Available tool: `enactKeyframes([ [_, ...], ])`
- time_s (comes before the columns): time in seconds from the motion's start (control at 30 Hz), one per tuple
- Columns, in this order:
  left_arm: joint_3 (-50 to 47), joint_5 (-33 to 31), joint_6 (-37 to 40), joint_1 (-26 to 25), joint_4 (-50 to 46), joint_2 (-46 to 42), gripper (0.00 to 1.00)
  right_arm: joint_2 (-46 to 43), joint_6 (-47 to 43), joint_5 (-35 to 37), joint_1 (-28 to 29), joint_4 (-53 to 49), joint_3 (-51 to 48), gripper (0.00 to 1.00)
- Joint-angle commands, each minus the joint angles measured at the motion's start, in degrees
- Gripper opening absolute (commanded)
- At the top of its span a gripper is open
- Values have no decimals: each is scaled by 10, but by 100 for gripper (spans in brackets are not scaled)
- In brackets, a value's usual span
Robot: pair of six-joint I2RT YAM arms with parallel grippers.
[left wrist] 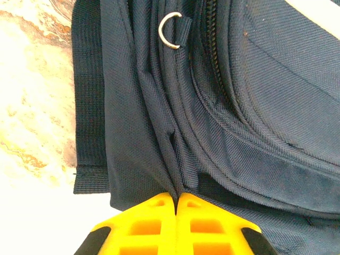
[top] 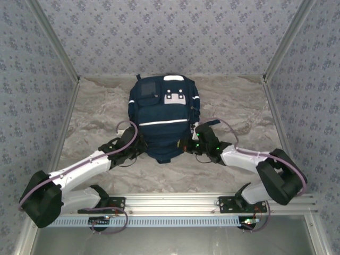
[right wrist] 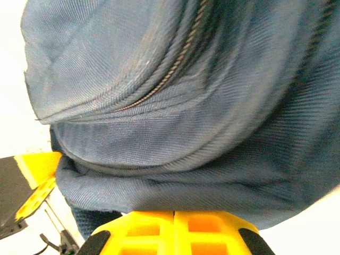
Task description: Pack books, pencil case, and school supplies into a backpack
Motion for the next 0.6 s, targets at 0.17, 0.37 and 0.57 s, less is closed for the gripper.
enactKeyframes([
  [0.17, -4, -18, 20, 9, -7, -13, 0, -38, -7, -38, -60, -50, -8, 0],
  [0.37, 0, -15, 23, 9, -12, -18, 0, -30, -96, -47, -59, -114, 29, 13],
  [0.57, 8, -11, 27, 9, -16, -19, 0, -38, -84, 13, 14, -158, 64, 50],
])
